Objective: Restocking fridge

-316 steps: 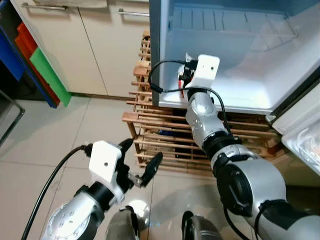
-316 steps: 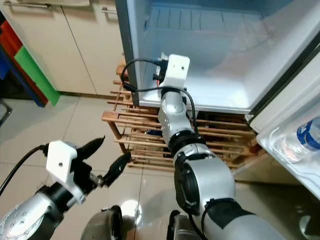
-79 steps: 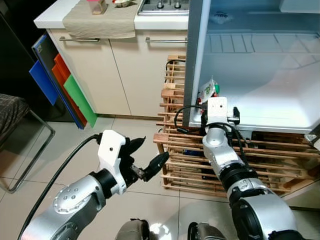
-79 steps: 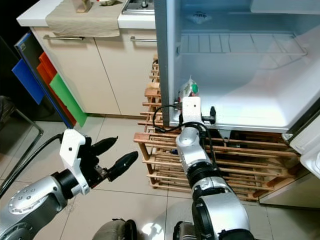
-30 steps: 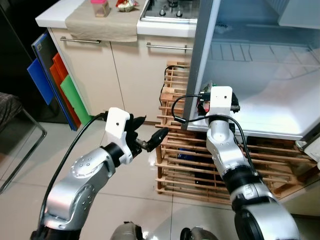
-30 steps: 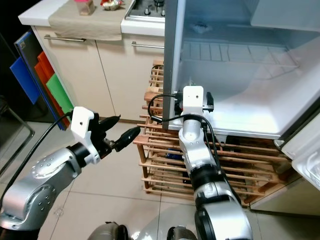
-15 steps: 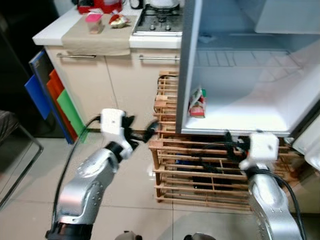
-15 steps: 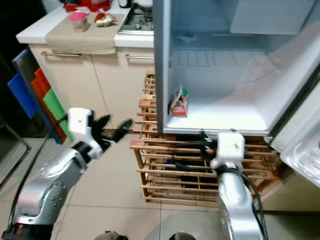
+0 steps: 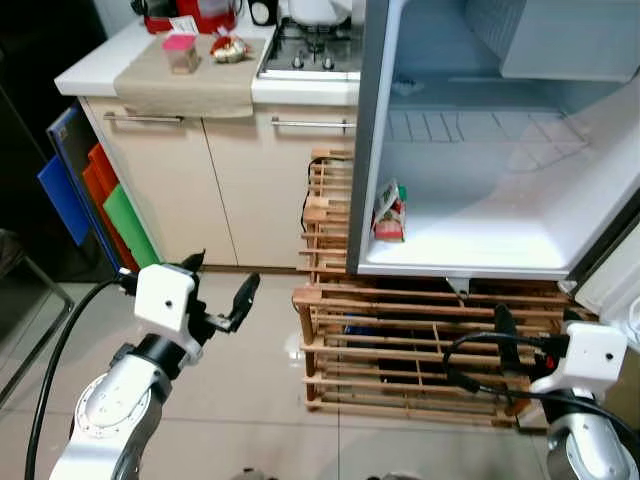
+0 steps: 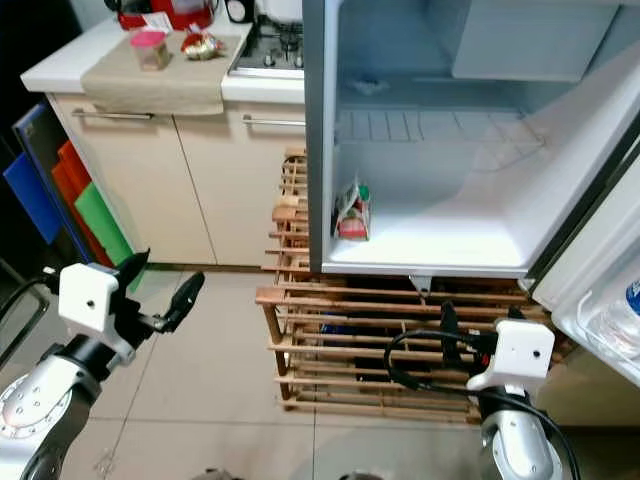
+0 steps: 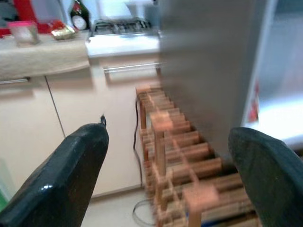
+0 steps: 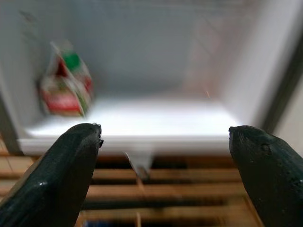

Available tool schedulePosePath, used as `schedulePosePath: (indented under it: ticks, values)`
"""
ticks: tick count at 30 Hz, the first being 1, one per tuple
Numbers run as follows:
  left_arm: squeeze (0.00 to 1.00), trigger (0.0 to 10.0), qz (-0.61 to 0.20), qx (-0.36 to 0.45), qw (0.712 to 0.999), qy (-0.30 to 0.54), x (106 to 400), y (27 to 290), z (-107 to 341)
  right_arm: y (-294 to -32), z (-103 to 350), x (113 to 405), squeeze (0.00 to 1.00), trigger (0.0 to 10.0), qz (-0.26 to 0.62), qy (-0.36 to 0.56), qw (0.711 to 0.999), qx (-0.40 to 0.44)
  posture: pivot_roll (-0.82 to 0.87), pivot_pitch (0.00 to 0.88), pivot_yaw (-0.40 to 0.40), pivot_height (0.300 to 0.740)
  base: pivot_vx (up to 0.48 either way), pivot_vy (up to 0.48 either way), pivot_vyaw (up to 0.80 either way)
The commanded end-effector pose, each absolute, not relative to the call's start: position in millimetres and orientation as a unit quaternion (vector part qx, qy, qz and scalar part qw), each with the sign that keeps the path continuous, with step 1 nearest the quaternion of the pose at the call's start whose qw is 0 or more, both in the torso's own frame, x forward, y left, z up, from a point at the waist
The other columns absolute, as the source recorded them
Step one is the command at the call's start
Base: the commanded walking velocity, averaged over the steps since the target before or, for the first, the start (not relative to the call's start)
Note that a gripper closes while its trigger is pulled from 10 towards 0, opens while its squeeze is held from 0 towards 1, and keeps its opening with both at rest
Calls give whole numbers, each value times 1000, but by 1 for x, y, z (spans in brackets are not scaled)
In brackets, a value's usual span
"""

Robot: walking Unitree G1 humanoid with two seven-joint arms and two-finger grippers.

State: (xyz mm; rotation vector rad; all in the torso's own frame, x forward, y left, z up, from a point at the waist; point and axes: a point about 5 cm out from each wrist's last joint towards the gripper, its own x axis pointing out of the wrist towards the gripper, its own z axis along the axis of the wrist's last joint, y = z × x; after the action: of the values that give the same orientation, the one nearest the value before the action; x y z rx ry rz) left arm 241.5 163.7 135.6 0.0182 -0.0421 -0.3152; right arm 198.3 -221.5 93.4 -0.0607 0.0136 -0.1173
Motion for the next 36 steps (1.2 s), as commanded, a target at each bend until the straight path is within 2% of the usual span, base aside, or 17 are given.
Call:
schedulePosePath:
  ticks: [1,19,36]
  values:
    - [0,10000,-163,4,986,-37,248,153,139,-215,100,205,0,10000,-38,-23,998,-41,-83,0,46,740,0,0,0]
    - [0,10000,-162,19,985,-46,268,151,143,-218,88,226,0,10000,-42,-17,999,-27,-94,0,76,740,0,0,0]
    - [0,10000,-168,21,984,-48,275,147,144,-211,86,227,0,10000,-42,-13,998,-36,-100,0,87,740,-32,0,0]
